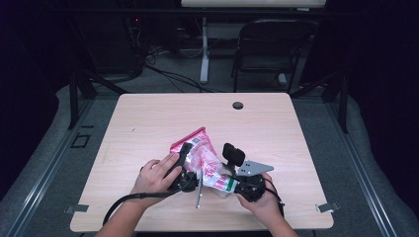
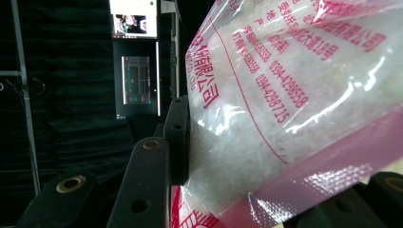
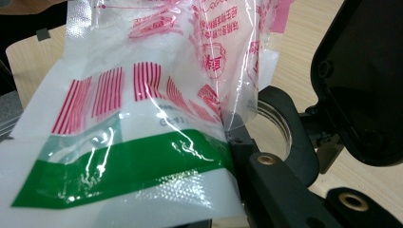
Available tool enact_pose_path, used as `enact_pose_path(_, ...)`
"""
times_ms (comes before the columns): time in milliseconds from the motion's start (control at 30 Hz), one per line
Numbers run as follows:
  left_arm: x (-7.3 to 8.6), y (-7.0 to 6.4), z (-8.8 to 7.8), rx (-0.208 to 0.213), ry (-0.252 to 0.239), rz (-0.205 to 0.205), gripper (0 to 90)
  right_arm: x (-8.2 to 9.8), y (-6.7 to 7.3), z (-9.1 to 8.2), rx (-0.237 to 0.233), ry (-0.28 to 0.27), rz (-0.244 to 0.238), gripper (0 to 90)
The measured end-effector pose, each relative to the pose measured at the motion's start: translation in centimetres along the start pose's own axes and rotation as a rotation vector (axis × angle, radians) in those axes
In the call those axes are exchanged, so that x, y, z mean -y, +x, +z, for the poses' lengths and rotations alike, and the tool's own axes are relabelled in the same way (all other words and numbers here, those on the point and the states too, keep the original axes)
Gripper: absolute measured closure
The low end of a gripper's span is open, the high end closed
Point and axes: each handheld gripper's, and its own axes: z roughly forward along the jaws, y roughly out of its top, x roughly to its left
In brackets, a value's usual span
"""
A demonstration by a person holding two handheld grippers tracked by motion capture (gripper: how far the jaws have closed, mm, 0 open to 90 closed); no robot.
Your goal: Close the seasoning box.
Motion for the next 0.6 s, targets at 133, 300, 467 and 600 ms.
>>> enact_pose_path(133,0.00,-0.02,-0.02,0.008,0.003,-0.008,67.7,0.00,-0.01,0.03,0.002,0.005,-0.004,90.0)
enact_pose_path(300,-0.07,0.07,-0.04,-0.004,0.000,-0.002,68.0,0.01,-0.01,0.07,0.004,0.002,0.002,90.0)
enact_pose_path(467,-0.12,0.14,-0.04,-0.007,-0.003,-0.003,68.2,-0.01,-0.03,0.10,0.003,0.002,0.002,90.0)
enact_pose_path(600,-0.16,0.22,-0.09,-0.003,-0.003,-0.013,68.6,-0.01,-0.07,0.10,0.004,0.002,0.005,90.0)
